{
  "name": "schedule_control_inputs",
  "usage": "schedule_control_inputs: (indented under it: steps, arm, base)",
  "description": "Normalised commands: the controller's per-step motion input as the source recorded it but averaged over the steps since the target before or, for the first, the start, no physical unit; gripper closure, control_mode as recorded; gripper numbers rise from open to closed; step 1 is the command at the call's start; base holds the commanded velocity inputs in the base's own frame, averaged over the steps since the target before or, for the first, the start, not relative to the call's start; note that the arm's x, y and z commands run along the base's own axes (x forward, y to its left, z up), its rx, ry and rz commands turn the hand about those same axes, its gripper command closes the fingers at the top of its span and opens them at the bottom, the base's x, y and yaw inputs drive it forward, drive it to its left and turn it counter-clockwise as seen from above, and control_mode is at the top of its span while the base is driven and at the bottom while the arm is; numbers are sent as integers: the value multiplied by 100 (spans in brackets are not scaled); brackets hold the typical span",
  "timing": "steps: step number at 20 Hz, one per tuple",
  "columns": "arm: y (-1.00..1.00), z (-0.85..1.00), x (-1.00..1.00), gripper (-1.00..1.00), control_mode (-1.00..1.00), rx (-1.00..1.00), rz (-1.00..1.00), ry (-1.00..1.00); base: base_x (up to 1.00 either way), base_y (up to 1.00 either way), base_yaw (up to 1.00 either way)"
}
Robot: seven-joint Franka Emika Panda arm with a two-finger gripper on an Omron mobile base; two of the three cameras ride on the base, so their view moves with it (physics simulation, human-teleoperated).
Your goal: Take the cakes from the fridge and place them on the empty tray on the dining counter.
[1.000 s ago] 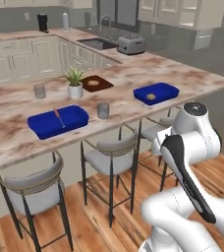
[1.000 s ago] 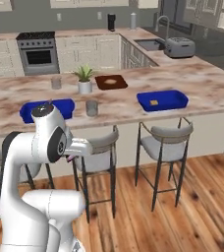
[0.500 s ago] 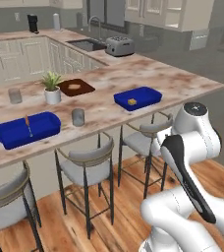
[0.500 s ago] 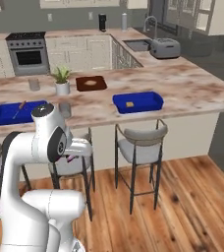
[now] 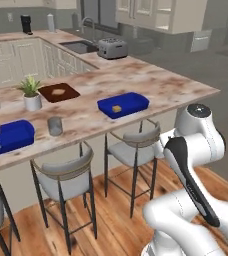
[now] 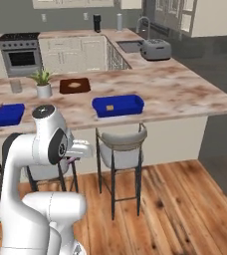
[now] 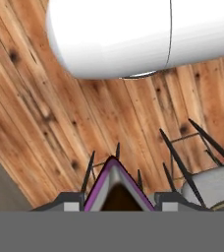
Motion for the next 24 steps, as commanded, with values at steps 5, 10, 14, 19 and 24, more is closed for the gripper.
schedule_control_inputs:
  steps: [5,10,14,19,24]
  arm:
    - [0,0,0,100,100,0,0,0]
    - [0,0,0,100,100,0,0,0]
    - [0,0,0,100,100,0,0,0]
    - [0,0,0,100,100,0,0,0]
    - [0,0,0,100,100,0,0,0]
  base:
    - [0,-65,3]
    - [0,-69,3]
    - [0,-71,3]
    - [0,-73,3]
    - [0,-71,3]
